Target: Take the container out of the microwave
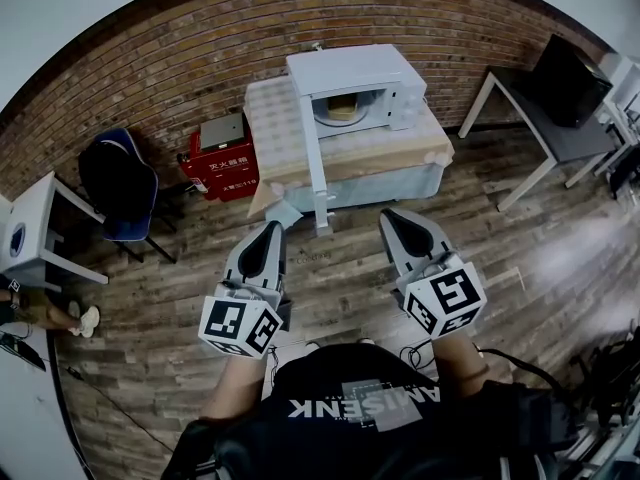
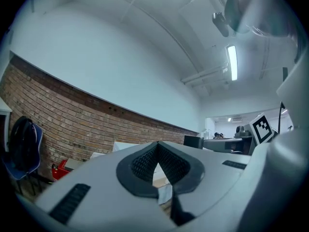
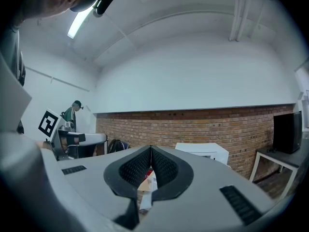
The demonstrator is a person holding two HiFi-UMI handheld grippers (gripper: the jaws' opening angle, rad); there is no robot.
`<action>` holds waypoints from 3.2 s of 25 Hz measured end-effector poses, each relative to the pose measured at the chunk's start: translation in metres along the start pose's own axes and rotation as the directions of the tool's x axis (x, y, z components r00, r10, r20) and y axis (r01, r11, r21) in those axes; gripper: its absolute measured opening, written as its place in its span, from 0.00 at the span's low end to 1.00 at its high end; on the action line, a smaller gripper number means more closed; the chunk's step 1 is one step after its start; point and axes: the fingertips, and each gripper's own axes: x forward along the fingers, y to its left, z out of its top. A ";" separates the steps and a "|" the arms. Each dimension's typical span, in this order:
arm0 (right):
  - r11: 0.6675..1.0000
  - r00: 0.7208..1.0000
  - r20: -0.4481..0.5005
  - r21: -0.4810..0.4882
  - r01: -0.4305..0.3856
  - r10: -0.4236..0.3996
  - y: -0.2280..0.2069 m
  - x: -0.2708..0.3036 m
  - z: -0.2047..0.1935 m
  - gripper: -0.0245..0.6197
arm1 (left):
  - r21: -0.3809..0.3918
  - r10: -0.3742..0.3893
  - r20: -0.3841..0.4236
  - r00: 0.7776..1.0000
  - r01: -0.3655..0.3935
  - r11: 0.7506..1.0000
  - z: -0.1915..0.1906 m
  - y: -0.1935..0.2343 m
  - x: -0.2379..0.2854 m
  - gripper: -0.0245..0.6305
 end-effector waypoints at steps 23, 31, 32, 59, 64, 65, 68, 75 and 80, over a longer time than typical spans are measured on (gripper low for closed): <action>0.996 0.996 -0.011 -0.013 0.089 -0.090 0.025 0.052 -0.008 0.10 | -0.018 -0.066 -0.007 0.998 0.066 0.998 -0.008 0.071 -0.003 0.05; 0.999 0.999 -0.011 0.002 0.048 -0.048 -0.019 0.096 -0.009 0.10 | 0.002 -0.027 -0.013 1.000 0.027 1.000 -0.008 0.086 0.041 0.05; 0.999 0.999 -0.013 0.003 0.038 -0.038 -0.025 0.102 -0.009 0.10 | -0.001 -0.017 -0.012 1.000 0.017 1.000 -0.007 0.088 0.048 0.05; 0.986 0.985 -0.046 0.007 -0.165 0.165 -0.235 0.195 -0.027 0.10 | 0.011 0.181 -0.046 0.982 -0.181 0.983 -0.025 0.075 0.251 0.05; 0.987 0.985 -0.051 0.025 -0.161 0.162 -0.249 0.217 -0.035 0.10 | 0.036 0.172 -0.078 0.982 -0.170 0.985 -0.031 0.081 0.273 0.05; 0.986 0.985 -0.054 0.026 -0.162 0.163 -0.247 0.222 -0.037 0.10 | 0.041 0.163 -0.082 0.983 -0.160 0.986 -0.031 0.084 0.276 0.05; 0.988 0.986 -0.061 0.013 -0.155 0.156 -0.240 0.239 -0.036 0.10 | 0.039 0.132 -0.073 0.989 -0.129 0.991 -0.028 0.096 0.287 0.05; 0.996 0.992 -0.090 -0.013 -0.094 0.092 -0.217 0.265 -0.039 0.10 | -0.008 0.067 -0.074 0.995 -0.068 0.998 -0.028 0.132 0.285 0.05; 0.999 0.991 -0.132 0.024 -0.034 0.037 -0.210 0.276 -0.052 0.10 | -0.038 0.036 -0.073 0.997 -0.039 0.999 -0.029 0.156 0.277 0.05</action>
